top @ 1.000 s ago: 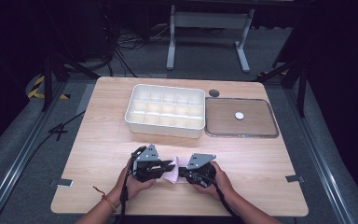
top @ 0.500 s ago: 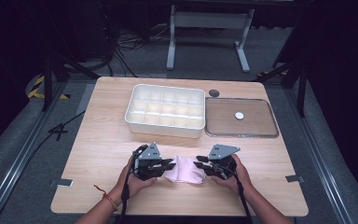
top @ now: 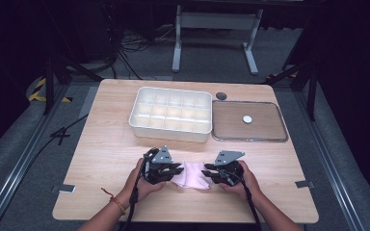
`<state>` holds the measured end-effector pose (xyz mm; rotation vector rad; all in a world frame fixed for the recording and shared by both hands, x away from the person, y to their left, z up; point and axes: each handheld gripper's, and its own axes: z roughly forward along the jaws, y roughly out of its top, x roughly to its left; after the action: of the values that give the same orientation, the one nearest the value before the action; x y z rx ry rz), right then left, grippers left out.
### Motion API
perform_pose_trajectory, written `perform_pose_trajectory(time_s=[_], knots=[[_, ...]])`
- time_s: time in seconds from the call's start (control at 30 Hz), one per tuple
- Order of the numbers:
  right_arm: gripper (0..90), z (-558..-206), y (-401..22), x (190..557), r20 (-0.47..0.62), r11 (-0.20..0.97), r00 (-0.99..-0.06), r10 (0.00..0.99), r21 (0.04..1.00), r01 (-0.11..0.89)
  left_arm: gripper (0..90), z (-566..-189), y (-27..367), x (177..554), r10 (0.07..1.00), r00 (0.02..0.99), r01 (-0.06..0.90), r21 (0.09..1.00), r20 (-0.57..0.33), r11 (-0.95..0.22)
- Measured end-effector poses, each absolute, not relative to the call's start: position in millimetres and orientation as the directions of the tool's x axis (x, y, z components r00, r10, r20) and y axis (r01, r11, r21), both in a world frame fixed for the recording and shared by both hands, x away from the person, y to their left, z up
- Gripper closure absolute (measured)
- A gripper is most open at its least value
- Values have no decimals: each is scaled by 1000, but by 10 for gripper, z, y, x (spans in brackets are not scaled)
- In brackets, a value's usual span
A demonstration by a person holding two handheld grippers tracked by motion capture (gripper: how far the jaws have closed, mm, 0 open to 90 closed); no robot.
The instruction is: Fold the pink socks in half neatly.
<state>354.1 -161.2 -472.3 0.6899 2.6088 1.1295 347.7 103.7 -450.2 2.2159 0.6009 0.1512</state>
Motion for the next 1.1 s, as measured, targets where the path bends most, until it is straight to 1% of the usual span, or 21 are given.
perform_pose_trajectory(time_s=[0.4, 0.67, 0.83, 0.9, 1.0, 1.1], knots=[[721, -4762, -1598, 3537, -1, 597, -871, 491, 729, 335, 790, -4531, 955, 3535, 491, 865, 399, 733, -102, -551], [723, -4765, -1595, 3535, -1, 595, -871, 491, 731, 334, 769, -4528, 854, 3533, 488, 870, 383, 729, -77, -568], [725, -4766, -1596, 3532, 1, 592, -870, 493, 732, 336, 765, -4532, 797, 3509, 488, 870, 381, 732, -77, -564], [720, -4765, -1597, 3531, 1, 593, -870, 492, 732, 336, 765, -4527, 796, 3505, 481, 874, 375, 723, -68, -580], [683, -4751, -1611, 3531, 0, 595, -873, 488, 732, 333, 762, -4531, 793, 3496, 484, 872, 375, 729, -69, -573], [687, -4705, -1683, 3530, 9, 577, -876, 482, 749, 325, 765, -4552, 793, 3481, 491, 868, 378, 734, -70, -564]])
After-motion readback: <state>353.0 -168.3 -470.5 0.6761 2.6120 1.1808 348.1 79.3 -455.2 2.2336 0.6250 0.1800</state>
